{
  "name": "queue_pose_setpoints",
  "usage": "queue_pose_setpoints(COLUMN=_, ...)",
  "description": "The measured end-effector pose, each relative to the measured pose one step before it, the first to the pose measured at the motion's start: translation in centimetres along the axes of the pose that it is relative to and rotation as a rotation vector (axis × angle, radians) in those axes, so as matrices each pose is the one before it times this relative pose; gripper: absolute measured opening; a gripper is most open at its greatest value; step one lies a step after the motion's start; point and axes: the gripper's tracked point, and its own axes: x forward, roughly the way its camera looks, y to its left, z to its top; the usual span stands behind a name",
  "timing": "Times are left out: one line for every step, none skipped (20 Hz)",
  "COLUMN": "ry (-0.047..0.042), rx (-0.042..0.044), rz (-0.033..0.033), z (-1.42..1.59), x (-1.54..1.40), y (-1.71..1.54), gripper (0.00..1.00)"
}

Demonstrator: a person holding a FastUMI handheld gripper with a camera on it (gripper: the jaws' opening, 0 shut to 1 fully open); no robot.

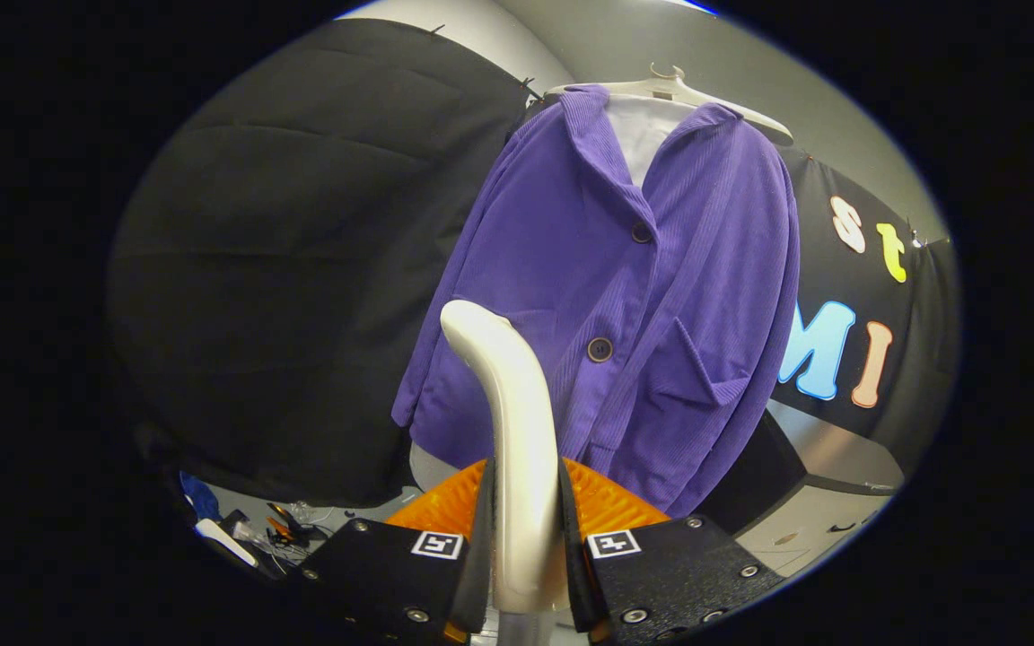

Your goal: Iron the clothes twice with a garment steamer, once on the left side and once on the right side.

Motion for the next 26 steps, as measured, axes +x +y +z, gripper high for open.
queue_pose_setpoints(ry=0.01163, rx=-0.00155, rz=0.00427, z=-0.568, x=-0.006, y=0.15, gripper=0.36)
queue_pose_setpoints(ry=0.00874, rx=0.00187, rz=0.00525, z=-0.635, x=-0.007, y=0.317, gripper=0.36)
queue_pose_setpoints(ry=0.00896, rx=0.00049, rz=0.00415, z=-0.572, x=-0.031, y=0.256, gripper=0.36)
queue_pose_setpoints(ry=0.00852, rx=-0.00148, rz=0.00325, z=-0.514, x=0.045, y=0.222, gripper=0.36)
queue_pose_setpoints(ry=0.00849, rx=-0.00073, rz=-0.00026, z=-0.477, x=-0.002, y=0.149, gripper=0.36)
queue_pose_setpoints(ry=0.00522, rx=0.00006, rz=0.00109, z=-0.444, x=-0.015, y=0.126, gripper=0.36)
queue_pose_setpoints(ry=0.01305, rx=-0.00173, rz=0.00565, z=-0.552, x=0.047, y=0.212, gripper=0.36)
queue_pose_setpoints(ry=0.013, rx=0.00184, rz=0.00622, z=-0.619, x=-0.016, y=0.242, gripper=0.36)
queue_pose_setpoints(ry=0.01569, rx=0.0012, rz=0.00636, z=-0.694, x=-0.038, y=0.172, gripper=0.36)
queue_pose_setpoints(ry=0.01157, rx=0.00199, rz=0.00409, z=-0.575, x=0.102, y=0.095, gripper=0.36)
queue_pose_setpoints(ry=0.01451, rx=0.0032, rz=0.00341, z=-0.643, x=0.119, y=0.157, gripper=0.36)
queue_pose_setpoints(ry=0.01448, rx=0.00349, rz=0.00436, z=-0.568, x=0.083, y=0.115, gripper=0.36)
queue_pose_setpoints(ry=0.00957, rx=0.0036, rz=0.00514, z=-0.616, x=-0.044, y=0.23, gripper=0.36)
queue_pose_setpoints(ry=0.01231, rx=0.00119, rz=0.00447, z=-0.428, x=-0.059, y=0.182, gripper=0.36)
queue_pose_setpoints(ry=0.00545, rx=0.00076, rz=0.00282, z=-0.522, x=-0.049, y=0.064, gripper=0.36)
queue_pose_setpoints(ry=0.00155, rx=0.0052, rz=0.00183, z=-0.268, x=-0.231, y=0.159, gripper=0.36)
queue_pose_setpoints(ry=0.00103, rx=0.00942, rz=0.00338, z=-0.234, x=-0.296, y=0.022, gripper=0.36)
queue_pose_setpoints(ry=-0.00616, rx=0.0114, rz=0.00412, z=-0.262, x=-0.265, y=-0.055, gripper=0.36)
queue_pose_setpoints(ry=-0.00777, rx=0.01065, rz=0.00233, z=-0.06, x=-0.61, y=-0.084, gripper=0.36)
queue_pose_setpoints(ry=-0.01294, rx=0.0084, rz=-0.00548, z=-0.151, x=-1.014, y=-0.105, gripper=0.36)
queue_pose_setpoints(ry=-0.04088, rx=0.01939, rz=-0.00995, z=0.425, x=-1.078, y=-0.345, gripper=0.36)
queue_pose_setpoints(ry=-0.0148, rx=0.0173, rz=-0.00136, z=0.169, x=-1.116, y=-0.577, gripper=0.36)
queue_pose_setpoints(ry=-0.01968, rx=0.02254, rz=-0.00312, z=0.25, x=-1.115, y=-0.438, gripper=0.36)
queue_pose_setpoints(ry=-0.01274, rx=0.01338, rz=-0.00366, z=0.063, x=-1.368, y=-0.713, gripper=0.36)
queue_pose_setpoints(ry=-0.01126, rx=0.01396, rz=-0.00835, z=0.37, x=-1.078, y=-0.988, gripper=0.36)
queue_pose_setpoints(ry=-0.01013, rx=0.01352, rz=-0.01243, z=0.258, x=-1.373, y=-1.124, gripper=0.36)
